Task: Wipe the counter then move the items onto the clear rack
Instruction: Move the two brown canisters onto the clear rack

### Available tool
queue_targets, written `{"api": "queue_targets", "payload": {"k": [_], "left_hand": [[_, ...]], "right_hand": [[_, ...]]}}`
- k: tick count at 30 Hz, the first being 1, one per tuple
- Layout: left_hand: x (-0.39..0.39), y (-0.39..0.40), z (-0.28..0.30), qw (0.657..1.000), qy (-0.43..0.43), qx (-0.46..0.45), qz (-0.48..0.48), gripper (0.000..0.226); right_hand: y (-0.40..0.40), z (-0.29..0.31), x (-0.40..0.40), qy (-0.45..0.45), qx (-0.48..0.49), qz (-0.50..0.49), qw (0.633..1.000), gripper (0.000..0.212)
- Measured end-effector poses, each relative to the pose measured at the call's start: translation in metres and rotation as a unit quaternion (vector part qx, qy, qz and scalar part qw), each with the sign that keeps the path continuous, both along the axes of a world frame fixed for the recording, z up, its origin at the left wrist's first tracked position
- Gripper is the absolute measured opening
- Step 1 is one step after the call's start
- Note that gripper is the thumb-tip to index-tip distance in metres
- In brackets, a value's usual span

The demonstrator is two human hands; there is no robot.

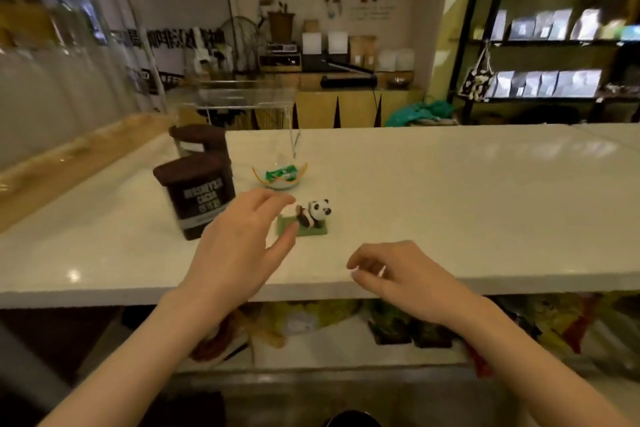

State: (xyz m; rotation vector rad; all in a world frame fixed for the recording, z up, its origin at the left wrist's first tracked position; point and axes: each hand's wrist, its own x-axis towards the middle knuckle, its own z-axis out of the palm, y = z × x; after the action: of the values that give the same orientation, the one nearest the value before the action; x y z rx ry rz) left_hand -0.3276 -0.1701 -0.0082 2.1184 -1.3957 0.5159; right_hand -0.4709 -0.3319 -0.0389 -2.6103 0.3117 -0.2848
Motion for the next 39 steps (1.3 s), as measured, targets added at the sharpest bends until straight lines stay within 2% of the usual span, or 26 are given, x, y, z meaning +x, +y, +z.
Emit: {"api": "queue_targets", "payload": {"k": [4, 9, 12, 14, 16, 20, 24, 30, 39], "left_hand": [[0.050, 0.018, 0.014, 0.996, -0.056, 0.008, 0.069, 0.042], [0.115, 0.042, 0.014, 0.988, -0.060, 0.021, 0.138, 0.056], [0.146, 0.049, 0.001, 0.985, 0.008, 0.024, 0.173, 0.076], [0.164, 0.049, -0.011, 0.980, 0.087, 0.026, 0.175, 0.092], [0.177, 0.047, -0.022, 0.973, 0.185, 0.023, 0.138, 0.100], [0.194, 0.044, -0.043, 0.948, 0.318, 0.003, -0.006, 0.084], [0.209, 0.043, -0.055, 0.914, 0.404, -0.014, -0.023, 0.086], [0.221, 0.046, -0.046, 0.914, 0.404, -0.020, -0.043, 0.079], [0.235, 0.041, -0.023, 0.924, 0.379, -0.045, -0.026, 0.077]], "right_hand": [[0.000, 0.033, 0.064, -0.029, -0.045, 0.021, 0.998, 0.020], [-0.002, 0.046, 0.145, -0.038, -0.060, 0.029, 0.997, 0.021], [0.000, 0.041, 0.186, -0.020, -0.046, 0.038, 0.998, 0.030], [0.002, 0.037, 0.208, 0.007, -0.017, 0.036, 0.999, 0.042], [0.005, 0.033, 0.225, 0.041, 0.014, 0.036, 0.998, 0.055], [0.006, 0.026, 0.241, 0.088, 0.042, 0.049, 0.994, 0.067], [0.009, 0.023, 0.245, 0.108, 0.072, 0.074, 0.989, 0.058], [0.013, 0.023, 0.252, 0.096, 0.073, 0.087, 0.989, 0.043], [-0.002, 0.045, 0.277, 0.079, 0.131, 0.103, 0.983, 0.045]]}}
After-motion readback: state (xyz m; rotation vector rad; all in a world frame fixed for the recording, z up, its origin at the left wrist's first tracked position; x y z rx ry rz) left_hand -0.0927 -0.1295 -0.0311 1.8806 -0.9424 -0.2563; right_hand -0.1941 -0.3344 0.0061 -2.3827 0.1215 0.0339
